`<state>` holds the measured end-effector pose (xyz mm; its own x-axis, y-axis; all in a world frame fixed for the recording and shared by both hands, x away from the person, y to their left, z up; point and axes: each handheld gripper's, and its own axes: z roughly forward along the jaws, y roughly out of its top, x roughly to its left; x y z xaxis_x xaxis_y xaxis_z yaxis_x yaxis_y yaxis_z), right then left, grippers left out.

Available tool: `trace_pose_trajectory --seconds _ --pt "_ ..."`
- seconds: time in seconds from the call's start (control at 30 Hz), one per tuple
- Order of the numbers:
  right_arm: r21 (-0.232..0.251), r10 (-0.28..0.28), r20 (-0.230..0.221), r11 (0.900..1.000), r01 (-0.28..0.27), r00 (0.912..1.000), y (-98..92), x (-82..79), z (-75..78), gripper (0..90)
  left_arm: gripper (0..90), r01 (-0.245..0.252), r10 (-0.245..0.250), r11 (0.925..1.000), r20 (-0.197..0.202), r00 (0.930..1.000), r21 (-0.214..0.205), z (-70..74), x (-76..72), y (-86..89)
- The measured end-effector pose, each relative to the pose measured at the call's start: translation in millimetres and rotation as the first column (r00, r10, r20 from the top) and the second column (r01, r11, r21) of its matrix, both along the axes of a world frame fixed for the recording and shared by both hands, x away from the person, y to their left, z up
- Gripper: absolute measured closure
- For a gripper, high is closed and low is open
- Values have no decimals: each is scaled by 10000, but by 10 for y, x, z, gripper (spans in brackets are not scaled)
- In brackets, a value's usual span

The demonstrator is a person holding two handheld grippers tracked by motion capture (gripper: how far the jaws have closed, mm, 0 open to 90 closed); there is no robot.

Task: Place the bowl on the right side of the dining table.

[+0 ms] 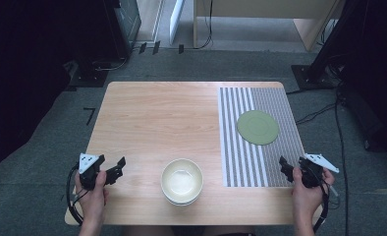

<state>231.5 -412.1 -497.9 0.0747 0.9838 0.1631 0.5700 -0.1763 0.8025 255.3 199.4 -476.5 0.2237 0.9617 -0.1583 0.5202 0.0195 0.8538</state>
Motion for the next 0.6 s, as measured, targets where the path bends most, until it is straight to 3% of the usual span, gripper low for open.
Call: trace_pose_trajectory --seconds 0.17,0.6 --pt "-20 259 141 9997 -259 9996 100 14 88 244 175 386 -386 9993 198 9991 -19 103 -26 -141" --pt "463 769 448 9958 -789 9960 305 19 268 234 175 1111 -1103 9937 458 9928 -136 236 -73 -399"
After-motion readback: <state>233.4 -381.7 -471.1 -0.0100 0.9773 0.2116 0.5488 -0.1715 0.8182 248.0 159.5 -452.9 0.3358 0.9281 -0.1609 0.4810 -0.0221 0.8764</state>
